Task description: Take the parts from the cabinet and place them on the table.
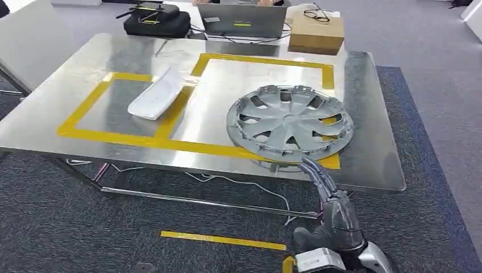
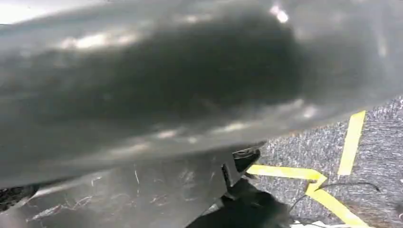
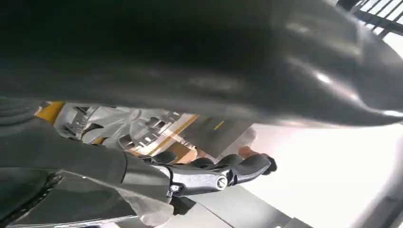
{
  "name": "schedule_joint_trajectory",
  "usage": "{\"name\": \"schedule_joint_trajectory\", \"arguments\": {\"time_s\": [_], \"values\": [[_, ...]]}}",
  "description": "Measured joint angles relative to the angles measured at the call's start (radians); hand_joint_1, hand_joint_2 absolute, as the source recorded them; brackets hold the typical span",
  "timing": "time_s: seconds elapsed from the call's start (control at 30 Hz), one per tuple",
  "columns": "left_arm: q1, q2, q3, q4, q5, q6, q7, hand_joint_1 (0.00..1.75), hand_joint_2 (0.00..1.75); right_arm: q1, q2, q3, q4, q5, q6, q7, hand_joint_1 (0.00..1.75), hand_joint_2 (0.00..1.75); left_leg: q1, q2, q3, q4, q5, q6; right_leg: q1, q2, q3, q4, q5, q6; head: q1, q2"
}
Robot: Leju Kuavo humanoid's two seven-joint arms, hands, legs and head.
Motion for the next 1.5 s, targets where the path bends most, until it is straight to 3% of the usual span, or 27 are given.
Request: {"name": "schedule_joint_trajectory", "arguments": {"time_s": [0.03,0.07,0.2,0.23,0.27,0.37,0.4,0.43,0.47,0.53,0.57,0.7,0.73,0.77,0.83,1.03,1.07,1.1,1.13,1.2,1.23,1.27,1.33,1.4,1.43,1.47,1.5], "values": [[0.000,0.000,0.000,0.000,0.000,0.000,0.000,0.00,0.00,-0.002,0.000,0.000,0.000,0.000,0.000,-0.001,0.00,0.00,0.000,0.000,0.000,0.004,-0.001,-0.003,0.000,-0.001,0.044,-0.082,0.018,-0.003,0.000,0.000],[-0.001,0.001,0.000,0.000,0.000,0.000,0.000,0.00,0.00,-0.005,0.000,0.000,0.000,0.000,0.003,-0.002,0.00,0.00,-0.009,0.000,-0.006,0.011,-0.002,-0.010,0.003,-0.001,0.056,-0.107,0.004,-0.006,0.000,0.000],[-0.001,0.002,0.000,0.000,0.000,-0.001,0.000,0.00,0.00,-0.009,0.002,0.000,0.000,-0.003,0.007,-0.006,0.00,0.00,-0.006,0.000,-0.011,0.010,0.010,-0.031,0.003,0.003,0.050,-0.106,0.021,-0.032,-0.001,0.000],[-0.001,0.003,0.001,0.000,0.000,-0.002,-0.001,0.00,0.00,-0.011,0.005,0.000,0.000,-0.004,0.008,-0.006,0.00,0.00,-0.004,-0.003,-0.016,0.021,-0.007,-0.037,-0.002,-0.002,0.050,-0.109,0.027,-0.040,-0.001,0.000],[-0.001,0.003,0.001,0.000,0.000,-0.002,-0.001,0.00,0.00,-0.014,0.007,0.000,0.000,-0.005,0.008,-0.006,0.00,0.00,-0.003,-0.002,-0.031,0.061,-0.045,-0.044,-0.002,-0.002,0.046,-0.109,0.029,-0.044,-0.007,0.000],[-0.001,0.005,0.002,0.000,0.000,-0.002,-0.001,0.00,0.00,-0.015,0.010,0.000,0.003,-0.008,0.009,-0.008,0.00,0.00,0.002,-0.002,-0.118,0.292,-0.167,-0.055,-0.001,-0.007,0.033,-0.108,0.036,-0.051,-0.007,0.000],[0.000,0.005,0.002,0.000,-0.001,-0.002,-0.001,0.00,0.00,-0.015,0.010,0.000,0.006,-0.012,0.011,-0.008,0.00,0.00,0.003,-0.002,-0.122,0.318,-0.171,-0.057,-0.001,-0.007,0.030,-0.107,0.039,-0.050,-0.008,0.000],[0.001,0.007,0.002,0.000,-0.002,-0.002,-0.001,0.00,0.00,-0.015,0.010,0.000,0.008,-0.014,0.012,-0.009,0.00,0.00,0.003,-0.002,-0.103,0.296,-0.151,-0.055,-0.001,-0.007,0.026,-0.106,0.042,-0.049,-0.008,0.000],[0.001,0.008,0.002,0.000,-0.002,-0.001,-0.001,0.00,0.00,-0.015,0.010,0.000,0.009,-0.017,0.012,-0.010,0.00,0.00,0.003,-0.002,-0.067,0.235,-0.116,-0.053,-0.001,-0.007,0.024,-0.105,0.043,-0.048,-0.008,0.000],[0.000,0.008,0.002,0.000,-0.002,0.001,-0.001,0.00,0.00,-0.015,0.011,0.000,0.009,-0.021,0.012,-0.011,0.00,0.00,0.003,-0.003,0.037,0.048,-0.037,-0.043,-0.001,-0.005,0.025,-0.103,0.045,-0.044,-0.008,0.000],[-0.001,0.009,0.002,0.000,-0.002,0.002,-0.001,0.00,0.00,-0.016,0.011,0.000,0.009,-0.021,0.012,-0.011,0.00,0.00,0.000,-0.004,0.061,0.003,-0.047,-0.038,0.004,-0.005,0.022,-0.102,0.047,-0.039,-0.007,0.000],[0.001,0.010,0.003,0.000,-0.002,0.003,-0.001,0.00,0.00,-0.017,0.011,0.000,0.009,-0.022,0.013,-0.013,0.00,0.00,-0.005,-0.004,0.046,-0.005,-0.034,-0.018,0.003,-0.005,0.011,-0.102,0.062,-0.015,-0.006,0.000],[0.000,0.008,0.003,0.000,-0.002,0.003,-0.001,0.00,0.00,-0.017,0.011,0.000,0.009,-0.022,0.013,-0.013,0.00,0.00,0.003,0.000,0.045,-0.016,-0.023,-0.006,0.000,-0.004,0.004,-0.094,0.049,-0.010,-0.007,0.000],[-0.002,0.008,0.003,0.000,-0.002,0.003,-0.001,0.00,0.00,-0.017,0.011,0.000,0.009,-0.022,0.013,-0.014,0.00,0.00,0.001,0.000,0.038,-0.017,-0.017,0.001,0.001,-0.004,-0.015,-0.063,0.012,-0.007,-0.004,0.000],[-0.003,0.008,0.004,0.000,-0.002,0.003,-0.001,0.00,0.00,-0.019,0.011,0.000,0.009,-0.022,0.013,-0.014,0.00,0.00,-0.001,0.001,0.022,-0.015,-0.008,0.008,0.000,-0.003,-0.070,0.091,-0.084,-0.002,-0.003,0.000],[-0.003,0.008,0.004,0.000,-0.002,0.003,-0.001,0.00,0.00,-0.019,0.011,0.000,0.009,-0.022,0.013,-0.013,0.00,0.00,-0.002,0.002,0.018,-0.015,-0.006,0.008,0.000,-0.003,-0.085,0.130,-0.103,-0.001,-0.003,0.000],[-0.002,0.009,0.004,0.000,-0.002,0.003,-0.001,0.00,0.00,-0.018,0.011,0.000,0.010,-0.022,0.013,-0.014,0.00,0.00,-0.003,0.003,0.011,-0.014,-0.002,0.009,0.000,-0.003,-0.104,0.189,-0.127,0.000,-0.004,0.000],[-0.002,0.010,0.006,0.000,-0.002,0.003,-0.001,0.00,0.00,-0.018,0.011,0.000,0.012,-0.022,0.013,-0.013,0.00,0.00,-0.006,0.003,0.000,-0.012,0.006,0.008,0.000,-0.003,-0.083,0.186,-0.109,0.000,-0.004,0.000],[-0.002,0.008,0.007,0.000,-0.002,0.003,-0.001,0.00,0.00,-0.020,0.011,0.000,0.012,-0.022,0.011,-0.013,0.00,0.00,-0.012,0.001,-0.009,-0.007,0.016,-0.002,0.004,-0.003,0.114,-0.132,-0.020,-0.013,-0.004,0.000],[-0.003,0.008,0.008,0.000,-0.004,0.003,0.000,0.00,0.00,-0.016,0.011,-0.001,0.011,-0.022,0.009,-0.013,0.00,0.00,-0.012,0.002,-0.015,-0.003,0.030,-0.017,0.008,-0.001,0.109,-0.131,-0.005,-0.016,-0.005,0.000],[-0.003,0.008,0.008,0.000,-0.006,0.002,0.000,0.00,0.00,-0.015,0.011,-0.002,0.011,-0.023,0.008,-0.014,0.00,0.00,-0.011,0.002,-0.016,-0.004,0.035,-0.023,0.008,0.000,0.106,-0.130,-0.002,-0.022,-0.005,0.000],[-0.003,0.009,0.008,0.000,-0.008,0.001,0.000,0.00,0.00,-0.015,0.011,-0.002,0.011,-0.023,0.009,-0.014,0.00,0.00,-0.012,0.000,-0.018,0.002,0.027,-0.027,-0.002,-0.005,0.095,-0.139,0.010,-0.036,-0.005,0.000],[-0.004,0.009,0.008,0.000,-0.008,0.000,0.001,0.00,0.00,-0.015,0.011,-0.003,0.010,-0.029,0.010,-0.016,0.00,0.00,-0.007,-0.001,-0.049,0.081,-0.055,-0.040,-0.001,-0.007,0.082,-0.139,0.019,-0.050,-0.012,0.000],[-0.004,0.010,0.008,0.000,-0.009,0.000,0.001,0.00,0.00,-0.009,0.011,-0.005,0.006,-0.034,0.013,-0.016,0.00,0.00,-0.001,-0.001,-0.102,0.248,-0.154,-0.051,0.001,-0.009,0.071,-0.137,0.032,-0.055,-0.011,0.000],[-0.004,0.010,0.008,0.000,-0.008,0.000,0.001,0.00,0.00,-0.007,0.011,-0.005,0.006,-0.035,0.016,-0.016,0.00,0.00,0.001,-0.001,-0.115,0.305,-0.172,-0.054,0.002,-0.009,0.063,-0.135,0.038,-0.054,-0.012,0.000],[-0.003,0.010,0.008,0.000,-0.008,0.000,0.001,0.00,0.00,-0.006,0.011,-0.005,0.006,-0.037,0.019,-0.016,0.00,0.00,0.002,-0.001,-0.108,0.314,-0.164,-0.055,0.002,-0.009,0.054,-0.132,0.042,-0.054,-0.012,0.000],[-0.004,0.010,0.008,0.000,-0.008,-0.001,0.001,0.00,0.00,-0.005,0.011,-0.005,0.006,-0.039,0.021,-0.016,0.00,0.00,0.004,-0.001,-0.079,0.280,-0.137,-0.055,0.002,-0.008,0.046,-0.127,0.045,-0.052,-0.012,0.000]]}}
